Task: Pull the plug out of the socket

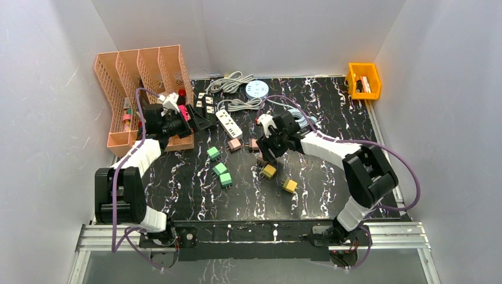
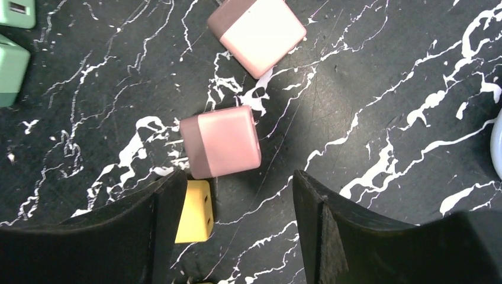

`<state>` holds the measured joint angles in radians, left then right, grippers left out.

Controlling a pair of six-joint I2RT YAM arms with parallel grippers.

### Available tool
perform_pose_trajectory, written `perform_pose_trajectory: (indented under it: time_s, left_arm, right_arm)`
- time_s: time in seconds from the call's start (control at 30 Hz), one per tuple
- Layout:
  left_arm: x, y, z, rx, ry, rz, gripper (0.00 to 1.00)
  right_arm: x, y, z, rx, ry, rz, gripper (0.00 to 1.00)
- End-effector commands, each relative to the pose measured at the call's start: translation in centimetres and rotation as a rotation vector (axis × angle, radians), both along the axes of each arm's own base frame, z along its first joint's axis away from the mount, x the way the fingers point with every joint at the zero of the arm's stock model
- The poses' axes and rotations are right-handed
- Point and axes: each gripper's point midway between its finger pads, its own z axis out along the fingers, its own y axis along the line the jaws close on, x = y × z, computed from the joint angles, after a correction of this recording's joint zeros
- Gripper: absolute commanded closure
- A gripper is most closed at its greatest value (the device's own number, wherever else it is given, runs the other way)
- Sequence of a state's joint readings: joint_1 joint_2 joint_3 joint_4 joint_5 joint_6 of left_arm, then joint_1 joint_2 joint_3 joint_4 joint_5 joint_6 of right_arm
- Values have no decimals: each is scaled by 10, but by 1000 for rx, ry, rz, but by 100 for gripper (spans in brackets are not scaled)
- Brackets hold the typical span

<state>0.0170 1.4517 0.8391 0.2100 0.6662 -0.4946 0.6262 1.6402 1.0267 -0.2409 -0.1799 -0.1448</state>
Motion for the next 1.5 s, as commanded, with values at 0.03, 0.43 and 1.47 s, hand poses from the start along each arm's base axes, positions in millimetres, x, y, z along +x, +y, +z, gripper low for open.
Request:
perform_pose_trajectory:
  time_s: [0.03, 0.43, 1.47]
  left_arm:
    - [0, 0, 7, -4, -22, -13, 2]
    - [2, -1, 3, -8, -8, -17, 2]
    - [1, -2, 11, -10, -26, -24, 2]
  right_arm:
    - [10, 11, -1, -30, -29, 50, 28]
    - [11, 25, -16, -45, 30, 89, 48]
    - [-49, -77, 42, 14, 121, -690, 14]
